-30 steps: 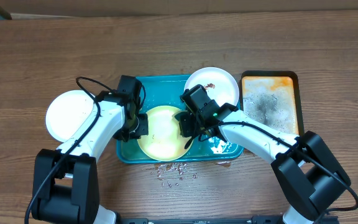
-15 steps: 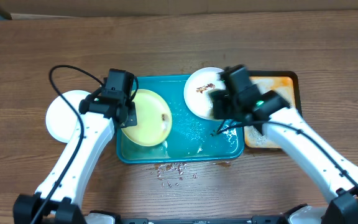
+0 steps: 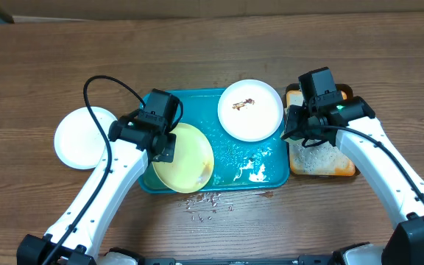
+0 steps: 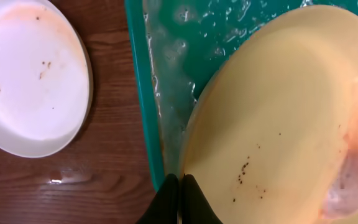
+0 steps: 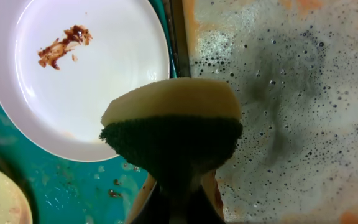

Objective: Clean dirty plates on tray and stack at the side
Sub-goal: 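Move the sponge in the right gripper over the orange-rimmed tray, then lift the yellow plate with the left gripper and carry it left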

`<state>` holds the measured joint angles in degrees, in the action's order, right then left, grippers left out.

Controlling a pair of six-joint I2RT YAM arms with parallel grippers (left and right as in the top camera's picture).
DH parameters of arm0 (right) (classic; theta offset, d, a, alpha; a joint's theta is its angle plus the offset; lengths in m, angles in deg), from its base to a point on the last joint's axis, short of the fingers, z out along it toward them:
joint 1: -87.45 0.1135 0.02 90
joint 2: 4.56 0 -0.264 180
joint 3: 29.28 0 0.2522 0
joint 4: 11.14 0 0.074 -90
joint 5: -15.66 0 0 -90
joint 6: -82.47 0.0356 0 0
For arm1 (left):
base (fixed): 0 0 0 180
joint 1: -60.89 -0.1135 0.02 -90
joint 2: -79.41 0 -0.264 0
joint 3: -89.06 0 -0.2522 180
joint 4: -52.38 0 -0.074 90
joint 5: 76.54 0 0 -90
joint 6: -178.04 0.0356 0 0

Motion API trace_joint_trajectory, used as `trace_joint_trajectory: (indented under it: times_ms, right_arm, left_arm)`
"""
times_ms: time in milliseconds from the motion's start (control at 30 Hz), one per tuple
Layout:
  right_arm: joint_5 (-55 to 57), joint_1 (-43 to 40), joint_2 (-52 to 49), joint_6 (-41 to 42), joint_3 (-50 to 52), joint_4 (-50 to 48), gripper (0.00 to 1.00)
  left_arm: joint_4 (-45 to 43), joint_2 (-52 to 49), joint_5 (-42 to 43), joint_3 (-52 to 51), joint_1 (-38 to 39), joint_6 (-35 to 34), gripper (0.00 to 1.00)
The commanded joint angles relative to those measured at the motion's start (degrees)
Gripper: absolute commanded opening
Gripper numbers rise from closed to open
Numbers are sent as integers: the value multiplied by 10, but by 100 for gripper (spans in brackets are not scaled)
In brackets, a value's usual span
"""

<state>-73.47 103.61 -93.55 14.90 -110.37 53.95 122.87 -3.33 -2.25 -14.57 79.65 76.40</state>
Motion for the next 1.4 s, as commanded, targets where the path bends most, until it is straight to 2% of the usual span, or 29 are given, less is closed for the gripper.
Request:
trace_joint_trajectory:
  times_ms: [0,333,500,600,867,1100,1267,1367]
  right_arm:
    - [5,-1,3,0,-6,2,4]
    - [6,-1,3,0,-6,6,4]
    - [57,-2,3,1,-6,6,4]
    - [108,-2,3,1,-6,6,4]
    - [113,-2,3,1,-6,8,4]
    - [113,-2,3,1,-6,17,4]
    - [113,-2,3,1,-6,20,4]
    - [113,-2,3,1,-6,22,4]
  left_arm:
    - [-16,-3,-28,27,-2,-10,4]
    - [-18,-3,-162,130,12,3,4]
    - [-27,-4,-192,132,42,31,4]
    - [-29,-4,-253,131,70,44,4]
    - [-54,-4,-383,118,140,44,4]
    - [-75,-9,-387,97,197,75,4]
    - [-41,-42,-390,81,220,89,4]
    - [-26,-65,-428,68,221,89,4]
